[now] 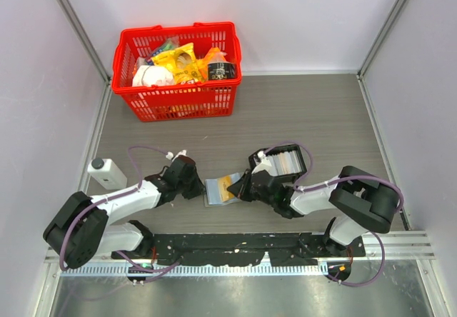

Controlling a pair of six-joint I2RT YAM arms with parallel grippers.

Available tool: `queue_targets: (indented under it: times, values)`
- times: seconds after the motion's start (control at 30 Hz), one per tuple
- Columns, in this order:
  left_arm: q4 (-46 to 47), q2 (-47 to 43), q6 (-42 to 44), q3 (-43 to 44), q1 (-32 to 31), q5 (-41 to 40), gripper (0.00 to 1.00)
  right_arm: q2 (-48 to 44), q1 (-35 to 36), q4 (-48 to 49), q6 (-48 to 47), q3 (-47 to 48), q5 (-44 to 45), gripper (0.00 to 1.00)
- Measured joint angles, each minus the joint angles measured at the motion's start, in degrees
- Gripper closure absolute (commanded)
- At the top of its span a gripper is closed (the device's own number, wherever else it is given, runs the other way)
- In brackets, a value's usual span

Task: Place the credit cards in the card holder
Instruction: Insert the credit card into the card holder.

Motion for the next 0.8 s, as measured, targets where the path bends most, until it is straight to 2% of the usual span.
queue_targets:
  times: [0.4,0.63,0.8]
  values:
    - [0.8,-0.6,-0.2,-0.7,0.0,-0.1,1.0,1.3,0.3,-2.6,0.7,2.9,-0.1,0.96]
    - [0.9,-0.6,-0.2,-0.8,0.1,-0.1,1.0,1.3,1.1,-9.5,-0.1,6.4,1.1,0.73]
    - [1.1,-0.6,-0.2,-0.8,0.0,0.0,1.0,-1.2,2.1,-20.7,-3.7,9.9,4.3,0.67]
